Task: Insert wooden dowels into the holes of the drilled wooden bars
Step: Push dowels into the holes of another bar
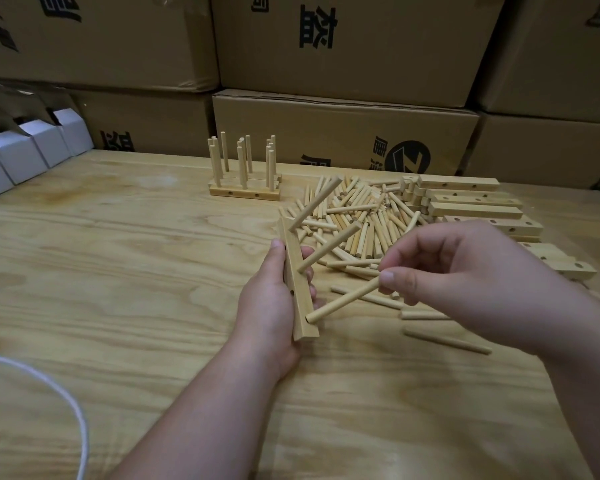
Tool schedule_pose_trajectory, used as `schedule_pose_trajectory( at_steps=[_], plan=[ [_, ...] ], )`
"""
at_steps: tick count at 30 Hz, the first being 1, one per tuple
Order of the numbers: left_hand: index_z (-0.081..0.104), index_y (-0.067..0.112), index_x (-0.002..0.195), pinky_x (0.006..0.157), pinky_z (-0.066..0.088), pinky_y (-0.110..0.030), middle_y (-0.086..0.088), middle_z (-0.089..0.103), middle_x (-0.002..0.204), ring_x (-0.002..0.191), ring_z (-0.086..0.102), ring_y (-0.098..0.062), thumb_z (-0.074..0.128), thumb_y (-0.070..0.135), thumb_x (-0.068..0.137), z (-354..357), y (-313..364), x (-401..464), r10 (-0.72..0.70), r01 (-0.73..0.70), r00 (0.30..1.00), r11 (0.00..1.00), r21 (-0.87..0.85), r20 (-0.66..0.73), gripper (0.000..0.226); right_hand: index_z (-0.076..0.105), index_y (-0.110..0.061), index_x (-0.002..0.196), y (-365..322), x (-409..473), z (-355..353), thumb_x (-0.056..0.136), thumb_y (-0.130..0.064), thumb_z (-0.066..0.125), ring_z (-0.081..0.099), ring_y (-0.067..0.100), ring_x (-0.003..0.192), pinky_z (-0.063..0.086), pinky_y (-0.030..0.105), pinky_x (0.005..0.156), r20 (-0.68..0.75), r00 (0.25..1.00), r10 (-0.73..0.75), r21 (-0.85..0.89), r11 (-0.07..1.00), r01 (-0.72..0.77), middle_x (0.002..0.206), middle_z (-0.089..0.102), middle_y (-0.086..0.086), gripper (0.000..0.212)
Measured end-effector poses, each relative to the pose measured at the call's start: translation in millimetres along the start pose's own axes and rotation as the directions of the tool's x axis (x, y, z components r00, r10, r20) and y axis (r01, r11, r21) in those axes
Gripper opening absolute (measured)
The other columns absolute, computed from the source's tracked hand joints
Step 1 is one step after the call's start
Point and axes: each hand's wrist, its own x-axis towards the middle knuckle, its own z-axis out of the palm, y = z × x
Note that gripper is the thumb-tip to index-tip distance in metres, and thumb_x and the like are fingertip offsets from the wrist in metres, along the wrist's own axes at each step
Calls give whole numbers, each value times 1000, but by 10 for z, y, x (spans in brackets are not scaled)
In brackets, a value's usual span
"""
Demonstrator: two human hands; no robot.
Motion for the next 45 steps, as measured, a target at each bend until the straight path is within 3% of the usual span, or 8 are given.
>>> schedule_pose_trajectory(
  at_steps=[14, 17, 23, 32, 38, 42, 45],
  plan=[
    [73, 19, 77, 39, 41, -23, -2, 52, 58, 44, 47, -12, 50, 48, 102, -5, -13, -29, 56, -56, 998, 998, 9, 43, 45, 77, -47, 79, -206, -66, 44, 67, -44, 83, 55, -3, 51, 41, 9, 45, 14, 998, -62, -76, 995, 63, 67, 70, -14, 14],
    [76, 25, 65, 37, 40, -21, 0, 52, 55, 43, 47, -9, 50, 49, 102, -3, -14, -47, 63, -64, 997, 998, 24, 37, 51, 75, -52, 78, -246, -80, 43, 59, -53, 76, 58, 0, 52, 43, 11, 42, 23, 999, -45, -89, 995, 46, 65, 70, -16, 19],
    [75, 27, 63, 38, 40, -20, 2, 52, 53, 42, 47, -9, 50, 50, 101, -11, 4, -59, 85, -85, 996, 996, 28, 7, 51, 75, -54, 74, -279, -93, 39, 56, -58, 74, 63, 9, 60, 51, 23, 46, 60, 998, -20, -128, 991, 27, 64, 70, -15, 18],
    [75, 30, 62, 38, 40, -21, 4, 51, 52, 43, 46, -8, 49, 51, 101, -6, 3, -60, 96, -96, 995, 995, 33, -11, 52, 77, -48, 75, -341, -131, 82, 59, -57, 77, 62, 0, 57, 44, 11, 45, 118, 992, -35, -118, 992, 49, 65, 70, -16, 18],
    [75, 30, 61, 38, 40, -21, 4, 52, 53, 43, 46, -9, 49, 52, 101, -1, -1, -56, 93, -93, 996, 995, 44, -13, 53, 77, -48, 75, -292, -116, 63, 65, -49, 82, 64, 9, 63, 55, 24, 49, 87, 996, -11, -116, 993, 21, 68, 72, -12, 11],
    [75, 31, 62, 38, 40, -20, 6, 53, 53, 44, 48, -8, 49, 54, 101, -9, -12, -42, 96, -96, 995, 994, 56, -5, 53, 77, -47, 75, -307, -128, 90, 65, -49, 83, 60, -1, 54, 44, 12, 45, 104, 994, -40, -98, 994, 50, 63, 70, -15, 11],
    [77, 31, 64, 38, 40, -21, 5, 54, 53, 44, 48, -8, 49, 54, 101, -20, -20, -28, 107, -106, 994, 992, 69, -3, 52, 77, -46, 75, -300, -121, 86, 66, -48, 83, 60, -1, 54, 44, 12, 46, 104, 994, -35, -96, 994, 46, 64, 70, -14, 11]
  ],
)
